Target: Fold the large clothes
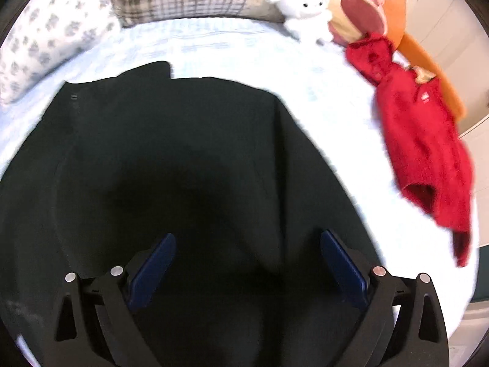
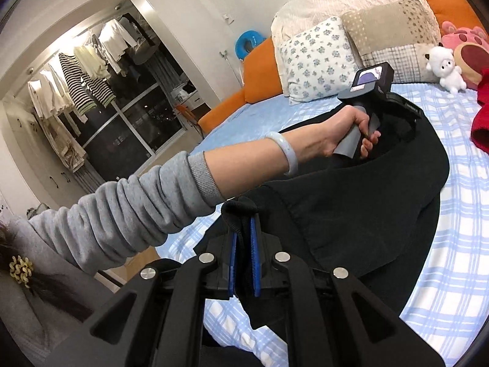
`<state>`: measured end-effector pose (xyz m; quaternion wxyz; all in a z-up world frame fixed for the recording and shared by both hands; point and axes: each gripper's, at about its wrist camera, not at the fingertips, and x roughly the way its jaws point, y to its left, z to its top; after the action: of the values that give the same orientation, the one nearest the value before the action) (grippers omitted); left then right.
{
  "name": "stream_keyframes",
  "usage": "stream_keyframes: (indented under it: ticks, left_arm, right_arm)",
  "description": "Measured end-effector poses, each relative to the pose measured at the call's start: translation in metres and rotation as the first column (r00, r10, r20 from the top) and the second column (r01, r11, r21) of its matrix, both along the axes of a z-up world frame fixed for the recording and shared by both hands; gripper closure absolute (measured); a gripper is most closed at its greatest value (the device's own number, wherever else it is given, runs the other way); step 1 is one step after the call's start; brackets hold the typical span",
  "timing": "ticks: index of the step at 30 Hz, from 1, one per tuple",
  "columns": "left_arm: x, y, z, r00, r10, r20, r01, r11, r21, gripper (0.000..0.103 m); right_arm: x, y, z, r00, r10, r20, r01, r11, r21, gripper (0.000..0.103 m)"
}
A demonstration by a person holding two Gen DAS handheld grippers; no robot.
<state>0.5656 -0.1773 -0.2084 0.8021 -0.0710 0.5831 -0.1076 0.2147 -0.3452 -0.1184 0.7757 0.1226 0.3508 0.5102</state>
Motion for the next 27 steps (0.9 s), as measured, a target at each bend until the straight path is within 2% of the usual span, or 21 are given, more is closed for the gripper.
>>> stream_keyframes:
  ticks: [1, 3, 6, 8, 9, 12, 15, 17, 19, 21, 22, 25, 27]
  left_arm:
    - [0.005, 0.001, -0.002, 1.000, 0.001, -0.017, -0.002, 0.997, -0.079, 0.006]
    - [0.013, -0.002, -0.008, 0.999, -0.003, -0.039, -0.004, 0.984, -0.176, 0.006]
    - [0.026, -0.016, -0.022, 0.998, -0.009, -0.068, 0.000, 0.992, -0.123, 0.006]
    - [0.029, -0.020, -0.023, 0.998, -0.002, -0.058, -0.004, 0.994, -0.114, 0.006]
    - [0.030, -0.020, -0.022, 0.999, 0.001, -0.047, -0.006, 0.993, -0.122, 0.007]
    - [0.036, -0.017, -0.017, 0.999, 0.022, -0.046, -0.028, 0.989, -0.146, 0.021]
    - [0.036, -0.006, -0.014, 0.998, 0.025, -0.059, -0.036, 0.982, -0.185, 0.028]
    - [0.036, 0.001, -0.013, 0.997, 0.017, -0.076, -0.033, 0.977, -0.210, 0.028]
    - [0.032, 0.010, -0.009, 0.995, 0.019, -0.094, -0.041, 0.970, -0.239, 0.022]
    - [0.028, 0.013, -0.004, 0.995, 0.015, -0.100, -0.043, 0.958, -0.285, 0.024]
    - [0.027, 0.011, 0.002, 0.996, 0.000, -0.093, -0.028, 0.953, -0.302, 0.029]
    - [0.026, -0.001, 0.019, 0.998, -0.047, -0.038, 0.034, 0.956, -0.291, 0.040]
    - [0.027, -0.005, 0.024, 0.997, -0.072, -0.013, 0.066, 0.959, -0.275, 0.041]
  right_arm:
    - [0.000, 0.000, -0.001, 1.000, 0.005, 0.001, -0.005, 1.000, -0.004, 0.094]
    - [0.001, 0.000, -0.004, 1.000, 0.005, -0.006, -0.005, 1.000, 0.001, 0.094]
    - [0.001, -0.004, -0.006, 1.000, -0.003, -0.007, 0.003, 1.000, 0.003, 0.094]
    - [0.003, -0.007, -0.007, 1.000, -0.008, -0.012, 0.008, 1.000, 0.008, 0.094]
    - [0.005, -0.008, -0.008, 1.000, -0.010, -0.015, 0.010, 1.000, 0.011, 0.094]
    - [0.006, -0.008, -0.012, 1.000, -0.012, -0.022, 0.012, 1.000, 0.009, 0.094]
    - [0.005, -0.006, -0.017, 0.999, -0.005, -0.033, 0.005, 1.000, 0.010, 0.094]
    - [0.005, -0.004, -0.022, 0.999, -0.002, -0.040, 0.003, 1.000, 0.006, 0.093]
    - [0.005, -0.004, -0.026, 0.999, -0.004, -0.040, 0.004, 1.000, -0.003, 0.093]
    - [0.008, -0.005, -0.029, 0.999, -0.003, -0.051, 0.003, 1.000, 0.004, 0.093]
    - [0.010, -0.006, -0.030, 0.998, 0.001, -0.055, 0.000, 1.000, 0.008, 0.093]
    - [0.011, -0.003, -0.028, 0.999, 0.002, -0.052, -0.002, 1.000, 0.016, 0.093]
    - [0.010, -0.003, -0.029, 0.999, 0.004, -0.051, -0.003, 1.000, 0.027, 0.093]
